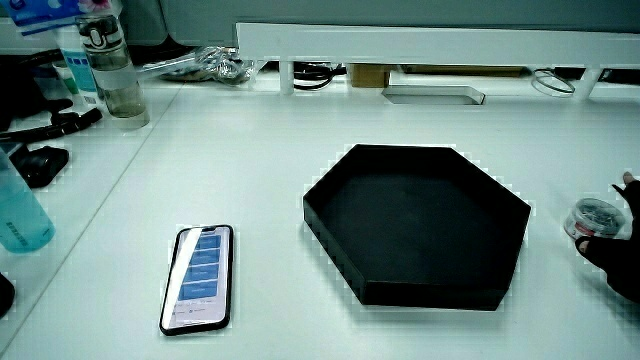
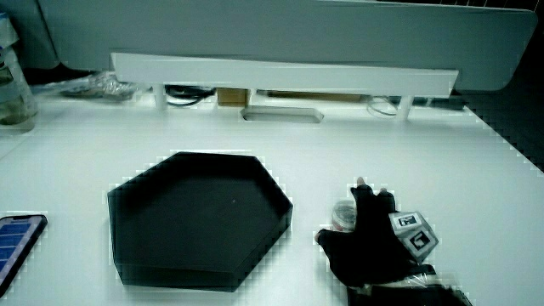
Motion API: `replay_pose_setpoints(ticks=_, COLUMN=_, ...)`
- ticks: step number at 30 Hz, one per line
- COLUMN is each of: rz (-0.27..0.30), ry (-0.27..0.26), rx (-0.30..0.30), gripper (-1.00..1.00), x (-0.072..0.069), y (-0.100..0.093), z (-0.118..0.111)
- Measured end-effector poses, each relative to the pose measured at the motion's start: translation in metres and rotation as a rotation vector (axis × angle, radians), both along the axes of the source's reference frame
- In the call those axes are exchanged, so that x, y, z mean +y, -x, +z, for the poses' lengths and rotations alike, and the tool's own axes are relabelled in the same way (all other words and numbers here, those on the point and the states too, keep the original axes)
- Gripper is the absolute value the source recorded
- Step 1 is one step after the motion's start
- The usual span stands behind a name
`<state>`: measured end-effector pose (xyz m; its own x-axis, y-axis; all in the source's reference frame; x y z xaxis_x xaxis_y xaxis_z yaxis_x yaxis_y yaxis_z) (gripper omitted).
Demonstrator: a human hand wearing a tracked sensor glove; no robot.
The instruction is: Pick paper clip from desk
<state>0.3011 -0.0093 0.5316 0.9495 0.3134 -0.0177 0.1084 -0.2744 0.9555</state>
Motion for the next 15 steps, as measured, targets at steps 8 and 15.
replay_pose_setpoints(ticks=8, rz=-0.052, ry=0.069, rx=0.062, gripper=0.0, x=-0.013, y=0.004, z=0.009)
replay_pose_setpoints(ticks=15, rz=0.002, ry=-0.015, rx=0.035, gripper=0.47, x=-0.014, y=-0.001, z=0.013)
